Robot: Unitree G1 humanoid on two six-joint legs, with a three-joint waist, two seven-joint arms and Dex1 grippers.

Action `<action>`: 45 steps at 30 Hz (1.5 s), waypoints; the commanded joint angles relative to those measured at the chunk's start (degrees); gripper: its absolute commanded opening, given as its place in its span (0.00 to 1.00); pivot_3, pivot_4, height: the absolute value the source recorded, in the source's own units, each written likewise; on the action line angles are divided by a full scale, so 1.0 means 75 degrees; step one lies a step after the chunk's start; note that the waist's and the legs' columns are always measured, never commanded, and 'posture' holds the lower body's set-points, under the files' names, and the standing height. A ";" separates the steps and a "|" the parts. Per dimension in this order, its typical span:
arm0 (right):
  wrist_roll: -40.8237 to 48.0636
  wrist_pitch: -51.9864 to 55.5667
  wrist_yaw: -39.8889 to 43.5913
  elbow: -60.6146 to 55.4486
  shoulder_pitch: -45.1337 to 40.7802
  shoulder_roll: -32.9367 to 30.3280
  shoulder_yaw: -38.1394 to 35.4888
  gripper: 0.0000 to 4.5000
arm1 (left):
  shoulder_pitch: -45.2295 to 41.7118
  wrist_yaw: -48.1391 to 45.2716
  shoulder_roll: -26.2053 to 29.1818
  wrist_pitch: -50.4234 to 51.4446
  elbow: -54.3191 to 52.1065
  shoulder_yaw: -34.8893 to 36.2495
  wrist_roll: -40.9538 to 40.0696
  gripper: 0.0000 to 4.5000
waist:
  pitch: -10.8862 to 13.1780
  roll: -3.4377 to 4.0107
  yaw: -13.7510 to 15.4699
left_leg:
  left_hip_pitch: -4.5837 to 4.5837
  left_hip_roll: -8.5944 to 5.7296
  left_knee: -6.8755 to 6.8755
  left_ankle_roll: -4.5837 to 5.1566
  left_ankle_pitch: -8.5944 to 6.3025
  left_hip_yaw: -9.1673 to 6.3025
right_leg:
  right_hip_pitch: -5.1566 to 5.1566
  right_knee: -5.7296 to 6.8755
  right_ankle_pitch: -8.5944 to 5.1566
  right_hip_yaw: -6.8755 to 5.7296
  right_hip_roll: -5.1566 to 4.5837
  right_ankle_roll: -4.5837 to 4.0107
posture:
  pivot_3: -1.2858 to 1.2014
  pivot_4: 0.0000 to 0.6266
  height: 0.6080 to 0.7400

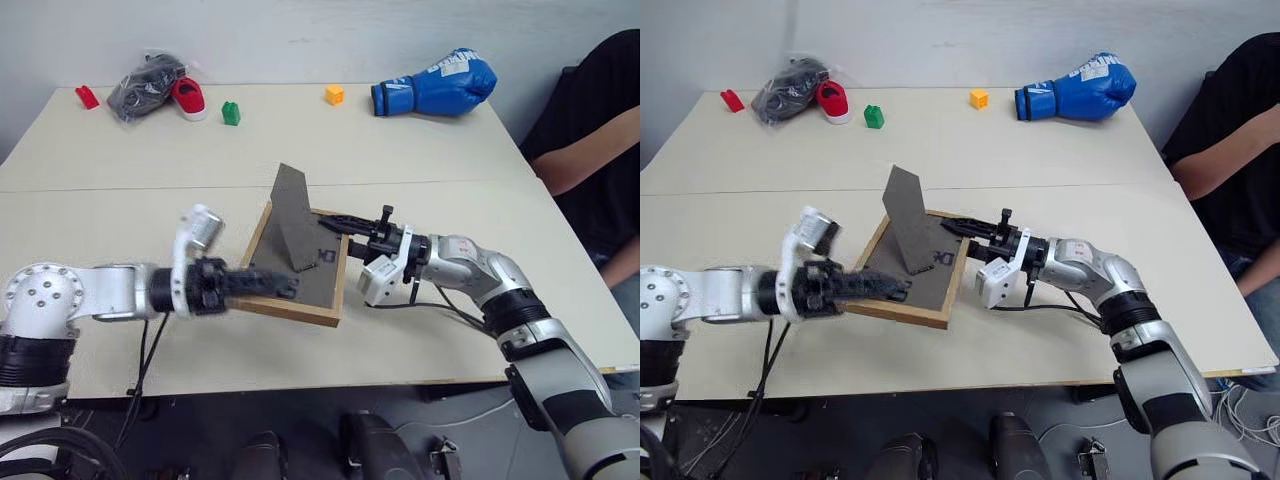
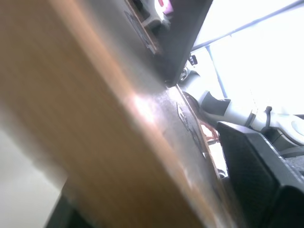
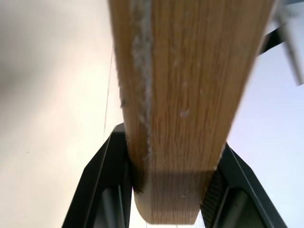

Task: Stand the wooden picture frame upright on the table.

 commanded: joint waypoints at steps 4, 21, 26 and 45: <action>0.1511 -0.0294 0.0372 -0.0232 0.0078 -0.0251 0.0021 0.29 | 0.1381 -0.3802 0.0885 -0.3046 -0.0924 0.1195 0.3851 0.67 | 0.0006 0.0010 -0.0036 | 0.0001 -0.0003 -0.0016 0.0000 0.0000 0.0008 | -0.0001 -0.0009 -0.0002 0.0001 0.0003 -0.0004 | 0.52 0.24 1.00; 1.0131 0.8505 0.5734 -0.3577 0.1603 -0.0694 -0.0284 0.29 | 0.2585 -0.5701 -0.0518 -0.8220 -0.1137 0.1173 0.8321 1.00 | 0.0015 0.0024 0.0253 | -0.0004 -0.0001 -0.0002 0.0028 -0.0011 -0.0003 | 0.0003 0.0006 -0.0002 -0.0005 -0.0031 -0.0005 | 0.52 0.24 1.00; 0.9821 1.0107 0.6036 -0.3189 0.1489 -0.0680 -0.0530 0.29 | 0.2551 -0.5756 -0.0887 -0.8546 -0.1220 0.1211 0.8445 1.00 | 0.0016 0.0026 0.0321 | -0.0013 -0.0003 -0.0013 0.0029 -0.0012 -0.0010 | -0.0001 -0.0006 -0.0003 -0.0022 -0.0037 -0.0006 | 0.52 0.24 1.00; 0.8847 1.1433 0.6881 -0.1382 0.1568 0.0112 -0.1221 0.29 | 0.2399 -0.5208 -0.1215 -0.8291 -0.1447 0.1314 0.8529 1.00 | 0.0015 0.0025 0.0386 | -0.0009 -0.0010 -0.0010 0.0031 -0.0012 -0.0006 | 0.0004 -0.0003 -0.0002 -0.0025 -0.0038 -0.0005 | 0.52 0.24 1.00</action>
